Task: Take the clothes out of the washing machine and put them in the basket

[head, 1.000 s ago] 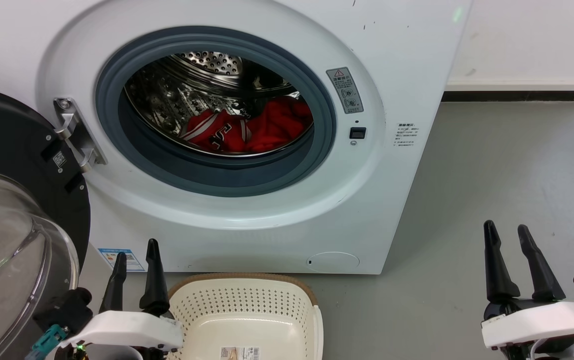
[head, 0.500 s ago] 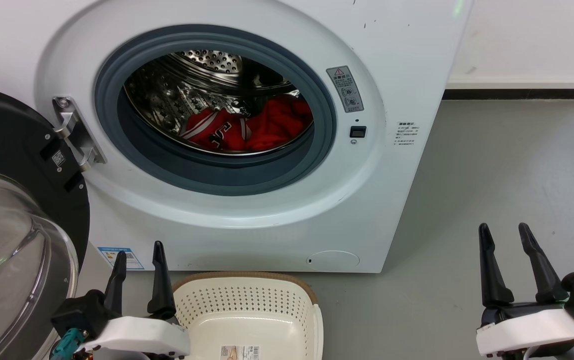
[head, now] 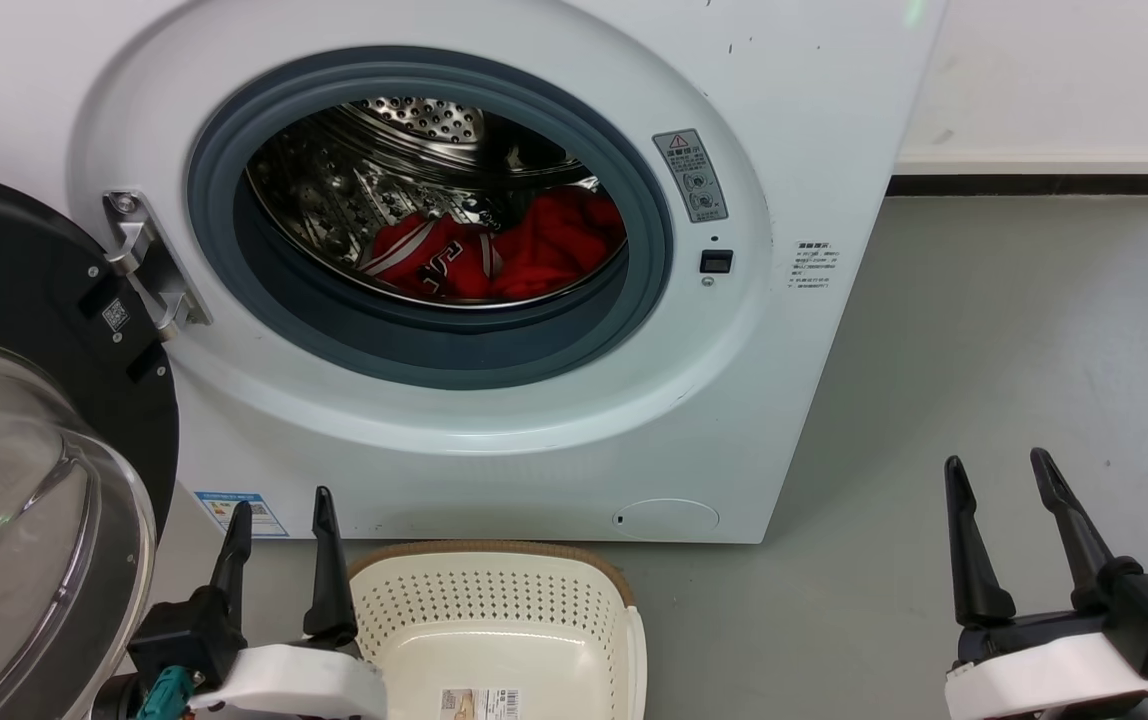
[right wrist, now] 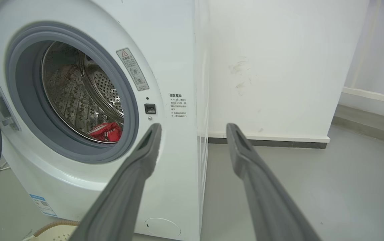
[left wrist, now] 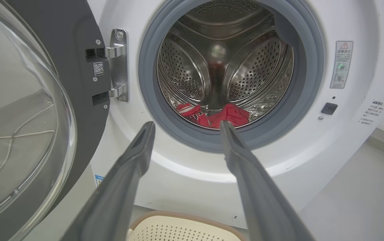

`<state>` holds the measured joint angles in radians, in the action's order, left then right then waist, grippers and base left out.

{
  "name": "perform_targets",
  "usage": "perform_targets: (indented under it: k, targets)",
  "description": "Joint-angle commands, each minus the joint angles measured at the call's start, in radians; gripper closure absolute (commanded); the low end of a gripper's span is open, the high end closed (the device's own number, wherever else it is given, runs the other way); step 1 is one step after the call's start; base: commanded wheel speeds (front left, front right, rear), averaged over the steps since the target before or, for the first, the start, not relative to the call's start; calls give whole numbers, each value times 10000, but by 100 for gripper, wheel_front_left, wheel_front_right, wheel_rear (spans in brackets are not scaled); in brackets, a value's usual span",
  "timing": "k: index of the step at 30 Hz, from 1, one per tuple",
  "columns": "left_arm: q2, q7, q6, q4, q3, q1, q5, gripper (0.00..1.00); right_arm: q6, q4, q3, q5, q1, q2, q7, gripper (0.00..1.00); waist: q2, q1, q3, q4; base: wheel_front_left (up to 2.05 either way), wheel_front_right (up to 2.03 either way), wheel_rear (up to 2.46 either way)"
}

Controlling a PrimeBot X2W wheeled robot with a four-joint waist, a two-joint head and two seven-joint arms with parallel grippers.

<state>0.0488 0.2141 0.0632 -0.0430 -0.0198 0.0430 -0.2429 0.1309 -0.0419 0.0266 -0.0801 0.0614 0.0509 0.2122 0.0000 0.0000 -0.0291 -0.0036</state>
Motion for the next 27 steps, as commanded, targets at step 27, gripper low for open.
perform_targets:
  k: [27]
  targets:
    - [20, 538, 289, -77, -156, 274, 1873, 0, -3, -210, 8, 1743, 358, -13, 547, 0, 0, 0, -5, 20, 0, 0, 0]
